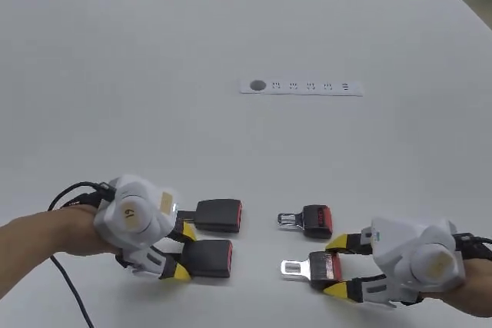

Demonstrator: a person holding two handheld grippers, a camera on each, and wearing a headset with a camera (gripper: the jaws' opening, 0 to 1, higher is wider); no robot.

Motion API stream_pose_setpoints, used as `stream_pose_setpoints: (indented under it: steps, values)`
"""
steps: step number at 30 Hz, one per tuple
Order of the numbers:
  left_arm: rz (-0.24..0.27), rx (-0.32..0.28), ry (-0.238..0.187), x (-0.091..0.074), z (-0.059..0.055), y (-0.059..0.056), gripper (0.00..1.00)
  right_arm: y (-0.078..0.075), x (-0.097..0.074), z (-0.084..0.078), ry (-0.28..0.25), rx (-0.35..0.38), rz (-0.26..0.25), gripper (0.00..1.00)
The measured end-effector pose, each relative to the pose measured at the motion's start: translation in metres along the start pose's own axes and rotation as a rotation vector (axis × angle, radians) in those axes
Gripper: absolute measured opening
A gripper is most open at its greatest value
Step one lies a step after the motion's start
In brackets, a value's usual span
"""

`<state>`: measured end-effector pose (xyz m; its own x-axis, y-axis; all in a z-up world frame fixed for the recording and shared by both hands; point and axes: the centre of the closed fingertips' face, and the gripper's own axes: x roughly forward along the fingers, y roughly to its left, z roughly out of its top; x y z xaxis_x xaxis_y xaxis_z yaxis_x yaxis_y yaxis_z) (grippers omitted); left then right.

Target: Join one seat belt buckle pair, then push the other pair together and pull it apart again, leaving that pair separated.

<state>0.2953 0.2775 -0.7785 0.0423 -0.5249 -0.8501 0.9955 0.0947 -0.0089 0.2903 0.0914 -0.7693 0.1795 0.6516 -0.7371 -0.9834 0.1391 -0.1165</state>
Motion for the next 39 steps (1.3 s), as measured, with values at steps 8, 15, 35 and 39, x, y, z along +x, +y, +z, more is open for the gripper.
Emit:
stream_pose_setpoints:
  steps: [8, 15, 35, 39]
  values:
    - [-0.009, -0.011, 0.006, -0.001, 0.002, -0.001, 0.32, -0.003, 0.003, 0.006, -0.006, -0.002, -0.001, 0.3]
    - [-0.009, -0.021, 0.007, -0.001, 0.002, -0.001, 0.32, -0.001, 0.009, 0.014, -0.017, -0.002, 0.017, 0.3]
    - [-0.021, -0.021, 0.047, 0.0, -0.002, 0.001, 0.32, 0.005, 0.034, 0.04, -0.042, -0.024, 0.043, 0.3]
    - [-0.021, -0.022, 0.053, 0.0, -0.001, 0.0, 0.32, 0.007, 0.038, 0.044, -0.045, -0.029, 0.047, 0.3]
